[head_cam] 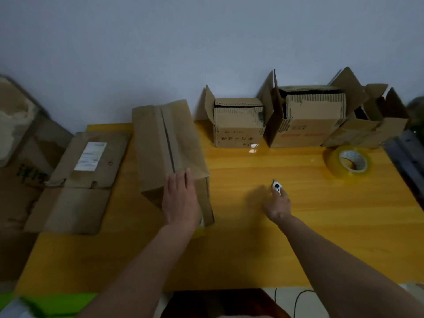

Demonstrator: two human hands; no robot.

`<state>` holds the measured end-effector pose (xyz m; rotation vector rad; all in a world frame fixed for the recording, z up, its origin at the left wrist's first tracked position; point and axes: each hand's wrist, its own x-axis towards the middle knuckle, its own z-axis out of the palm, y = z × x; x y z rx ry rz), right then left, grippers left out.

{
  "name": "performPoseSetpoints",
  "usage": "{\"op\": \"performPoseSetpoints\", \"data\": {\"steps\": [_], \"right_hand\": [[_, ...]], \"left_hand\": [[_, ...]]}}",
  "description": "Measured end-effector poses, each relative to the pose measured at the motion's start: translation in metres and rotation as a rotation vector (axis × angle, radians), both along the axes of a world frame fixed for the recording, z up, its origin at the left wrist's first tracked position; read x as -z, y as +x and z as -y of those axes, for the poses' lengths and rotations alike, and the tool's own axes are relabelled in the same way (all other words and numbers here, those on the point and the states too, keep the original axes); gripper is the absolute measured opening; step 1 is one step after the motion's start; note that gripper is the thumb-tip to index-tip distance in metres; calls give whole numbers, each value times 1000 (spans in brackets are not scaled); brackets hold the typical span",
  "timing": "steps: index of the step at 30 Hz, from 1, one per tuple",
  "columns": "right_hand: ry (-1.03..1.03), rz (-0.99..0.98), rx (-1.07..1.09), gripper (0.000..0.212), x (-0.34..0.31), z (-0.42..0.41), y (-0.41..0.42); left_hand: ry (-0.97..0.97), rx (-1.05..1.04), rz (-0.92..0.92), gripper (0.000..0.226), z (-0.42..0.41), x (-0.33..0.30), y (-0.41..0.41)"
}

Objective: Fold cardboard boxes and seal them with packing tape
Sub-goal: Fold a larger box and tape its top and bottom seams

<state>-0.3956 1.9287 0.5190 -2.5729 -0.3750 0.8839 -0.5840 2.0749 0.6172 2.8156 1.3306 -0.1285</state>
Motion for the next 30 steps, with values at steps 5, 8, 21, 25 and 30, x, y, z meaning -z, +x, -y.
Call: {"op": "performPoseSetpoints", "data": {"steps": [5, 8, 21, 25, 30], "right_hand": [[-32, 18, -53, 62, 20, 6, 31], [-25, 75, -179, 60, 25, 6, 37], [-54, 239, -446, 19, 30, -13, -7], [183, 78, -243, 19, 10, -24, -23], [730, 348, -595, 24, -64, -37, -74]], "left_hand": [[13, 2, 268, 67, 2, 8, -7], [28, -2, 389, 62, 1, 15, -12], [67, -76, 435, 72, 6, 19, -41], [-115, -115, 644, 70, 3, 24, -53], [-301, -131, 815, 63, -1, 25, -57]]}}
